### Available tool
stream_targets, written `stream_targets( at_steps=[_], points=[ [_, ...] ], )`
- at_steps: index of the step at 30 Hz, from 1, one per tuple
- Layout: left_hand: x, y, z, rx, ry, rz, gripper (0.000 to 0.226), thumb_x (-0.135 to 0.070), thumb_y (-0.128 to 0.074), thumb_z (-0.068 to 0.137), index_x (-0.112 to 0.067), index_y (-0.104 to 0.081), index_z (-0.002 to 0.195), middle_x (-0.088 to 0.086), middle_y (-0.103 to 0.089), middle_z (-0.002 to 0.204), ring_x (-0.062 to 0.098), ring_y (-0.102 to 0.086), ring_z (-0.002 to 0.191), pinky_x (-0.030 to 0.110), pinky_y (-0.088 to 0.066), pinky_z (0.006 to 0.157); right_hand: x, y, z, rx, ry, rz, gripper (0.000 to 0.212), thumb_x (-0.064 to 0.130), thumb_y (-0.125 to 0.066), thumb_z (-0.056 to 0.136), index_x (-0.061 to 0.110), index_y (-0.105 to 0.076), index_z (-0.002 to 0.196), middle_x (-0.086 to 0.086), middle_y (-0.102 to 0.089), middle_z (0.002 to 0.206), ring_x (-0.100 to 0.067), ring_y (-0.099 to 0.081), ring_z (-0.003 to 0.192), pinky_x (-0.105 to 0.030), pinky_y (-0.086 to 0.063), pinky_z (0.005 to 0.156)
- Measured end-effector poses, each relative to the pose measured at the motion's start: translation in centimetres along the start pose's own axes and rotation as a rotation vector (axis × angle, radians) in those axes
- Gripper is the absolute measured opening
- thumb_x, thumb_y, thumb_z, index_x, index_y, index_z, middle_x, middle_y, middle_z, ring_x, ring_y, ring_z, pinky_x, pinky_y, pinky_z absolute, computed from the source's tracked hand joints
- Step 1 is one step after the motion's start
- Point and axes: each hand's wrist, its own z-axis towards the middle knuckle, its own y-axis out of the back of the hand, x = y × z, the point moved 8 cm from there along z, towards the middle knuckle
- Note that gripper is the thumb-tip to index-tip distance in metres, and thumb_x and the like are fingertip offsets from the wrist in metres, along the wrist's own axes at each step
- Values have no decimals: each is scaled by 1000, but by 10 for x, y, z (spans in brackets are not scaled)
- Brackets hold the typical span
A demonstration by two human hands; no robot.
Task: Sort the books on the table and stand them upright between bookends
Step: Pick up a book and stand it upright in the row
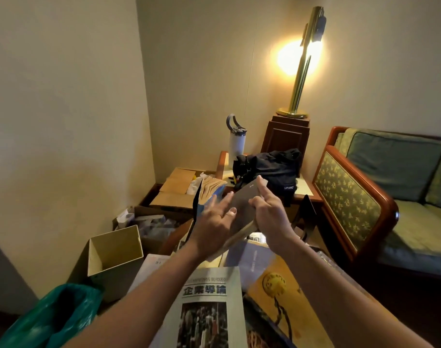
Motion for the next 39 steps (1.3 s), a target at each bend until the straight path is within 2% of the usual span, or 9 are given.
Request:
stream_targets(
  at_steps=[3, 7, 13, 16, 20, 25, 30, 33, 39],
  points=[
    [21, 28, 27, -166, 8, 75, 61, -43, -29, 96, -25, -32, 154, -3, -27, 163, 25, -11, 152, 33, -12, 120, 0, -8, 30, 9, 41, -44, 66, 3, -41, 97, 20, -21, 158, 1, -23, 164, -11, -26, 147, -25, -24, 118],
    [78, 36, 52, -92, 122, 315, 67, -42, -17, 93, -24, -22, 157, -4, -19, 165, 29, -5, 153, 45, -9, 125, -17, -23, 69, 25, 43, -126, 67, 0, -39, 98, 21, -19, 158, 4, -22, 163, 3, -37, 131, -13, -34, 103],
    [104, 27, 60, -47, 63, 200, 54, -44, -21, 103, -35, -19, 157, -13, -16, 165, 19, -5, 154, 50, -33, 116, -52, -57, 104, 86, 0, -211, 68, 3, -38, 97, 27, -20, 158, 0, -31, 161, -21, -28, 148, -26, -23, 116],
    [105, 27, 59, -98, -5, 138, 51, -39, -27, 108, -28, -24, 157, -11, -20, 164, 14, -11, 153, 43, -32, 119, -62, -79, 111, 146, -28, -299, 65, 8, -36, 98, 31, -23, 157, 0, -49, 149, -27, -47, 135, -47, -42, 111],
    [111, 26, 58, -92, -44, 49, 58, -47, -27, 105, -22, -25, 157, -3, -23, 164, 13, -26, 149, 41, -36, 117, -64, -98, 121, 163, -60, -300, 50, 11, -35, 102, 27, -38, 149, 2, -56, 118, -24, -60, 109, -50, -53, 97],
    [114, 36, 56, -78, -98, 82, 62, -51, -35, 104, -23, -23, 158, -2, -27, 162, 12, -34, 145, 37, -41, 113, -65, -125, 128, 254, -66, -334, 56, 32, -33, 104, 36, -17, 157, -17, -46, 145, -36, -59, 112, -52, -59, 81],
    [118, 38, 52, -8, -117, 202, 88, -65, -46, 92, -20, -12, 160, 8, -44, 153, 24, -60, 124, 38, -54, 98, -73, -128, 129, 227, -96, -258, 54, 32, -33, 105, 36, -20, 157, -11, -44, 150, -34, -54, 123, -48, -58, 88],
    [119, 36, 52, -19, -140, 239, 91, -54, -60, 90, -18, -13, 159, 5, -38, 158, 26, -55, 131, 42, -53, 101, -77, -128, 130, 219, -110, -216, 52, 34, -33, 104, 40, -26, 155, -7, -44, 149, -32, -51, 126, -51, -54, 96],
    [110, 31, 50, -149, -219, 357, 77, -38, -64, 96, -18, -23, 158, -1, -14, 166, 27, -35, 145, 42, -45, 107, -77, -120, 119, 241, -152, -139, 53, 46, -43, 98, 42, -35, 151, -3, -43, 151, -33, -49, 130, -51, -55, 94]
  ],
)
